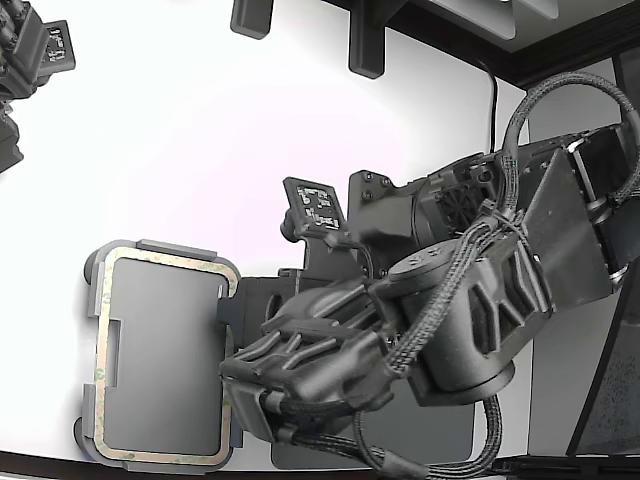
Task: Move top rectangular frame to the holder.
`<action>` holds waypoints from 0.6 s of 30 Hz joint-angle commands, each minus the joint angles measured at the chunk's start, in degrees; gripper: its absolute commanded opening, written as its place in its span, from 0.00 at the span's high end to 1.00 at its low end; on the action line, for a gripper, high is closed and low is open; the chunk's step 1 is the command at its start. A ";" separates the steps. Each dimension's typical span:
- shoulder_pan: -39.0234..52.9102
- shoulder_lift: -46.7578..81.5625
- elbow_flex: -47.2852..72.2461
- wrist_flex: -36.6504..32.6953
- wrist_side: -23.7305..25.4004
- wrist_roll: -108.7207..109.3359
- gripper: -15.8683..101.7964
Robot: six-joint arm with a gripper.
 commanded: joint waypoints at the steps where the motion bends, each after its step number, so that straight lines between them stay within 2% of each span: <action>1: -0.70 2.99 -5.27 -0.18 5.45 -8.26 0.02; 3: -0.70 7.38 -3.34 -4.83 8.44 -17.58 0.02; 5: -1.32 14.59 4.04 -12.83 9.58 -28.39 0.02; 7: -2.02 22.06 11.51 -20.83 9.84 -40.87 0.02; 9: -3.52 27.51 16.26 -25.58 8.26 -49.75 0.02; 12: -7.03 32.17 19.60 -27.07 5.45 -60.73 0.02; 16: -14.15 40.43 27.16 -30.15 -1.41 -77.34 0.02; 18: -17.75 44.65 30.94 -30.41 -3.34 -87.01 0.02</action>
